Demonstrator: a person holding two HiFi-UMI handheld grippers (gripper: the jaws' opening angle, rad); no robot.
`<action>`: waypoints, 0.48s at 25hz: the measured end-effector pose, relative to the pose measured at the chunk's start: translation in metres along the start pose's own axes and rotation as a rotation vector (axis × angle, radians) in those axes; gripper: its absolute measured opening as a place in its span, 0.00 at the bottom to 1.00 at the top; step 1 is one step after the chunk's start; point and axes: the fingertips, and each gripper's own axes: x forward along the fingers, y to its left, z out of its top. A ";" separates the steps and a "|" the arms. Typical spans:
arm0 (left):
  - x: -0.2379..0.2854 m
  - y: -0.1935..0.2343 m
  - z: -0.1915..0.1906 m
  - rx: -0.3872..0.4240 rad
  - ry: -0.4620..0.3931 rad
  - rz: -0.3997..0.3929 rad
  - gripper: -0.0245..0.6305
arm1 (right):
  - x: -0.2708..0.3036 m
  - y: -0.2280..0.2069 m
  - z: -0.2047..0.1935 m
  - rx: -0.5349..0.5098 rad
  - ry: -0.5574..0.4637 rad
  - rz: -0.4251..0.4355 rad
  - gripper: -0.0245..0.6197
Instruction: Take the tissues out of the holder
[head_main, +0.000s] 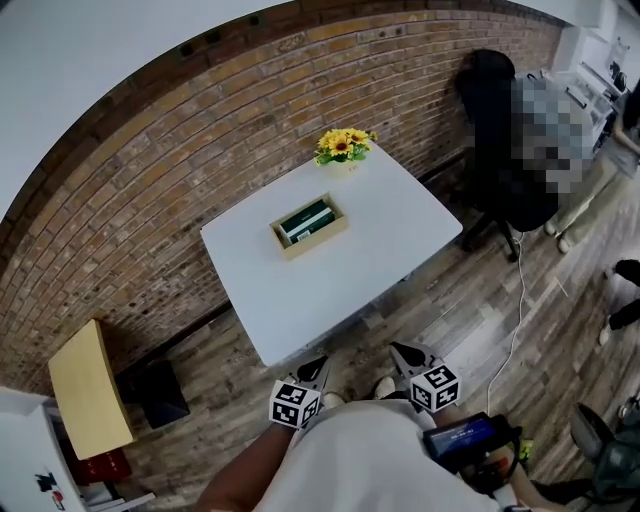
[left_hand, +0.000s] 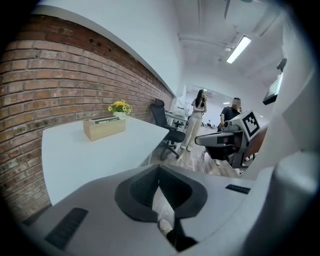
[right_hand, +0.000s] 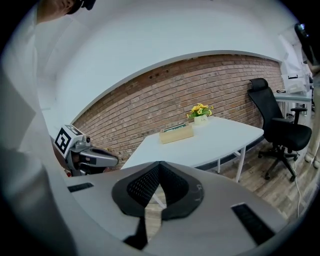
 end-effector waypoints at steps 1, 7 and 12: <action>0.006 -0.003 0.005 0.006 0.001 -0.005 0.05 | -0.002 -0.007 0.001 0.004 -0.001 -0.004 0.05; 0.039 -0.025 0.032 0.044 0.004 -0.023 0.05 | -0.013 -0.036 0.005 0.024 -0.010 0.003 0.05; 0.059 -0.036 0.045 0.060 0.007 -0.015 0.05 | -0.016 -0.054 0.010 0.027 -0.024 0.025 0.05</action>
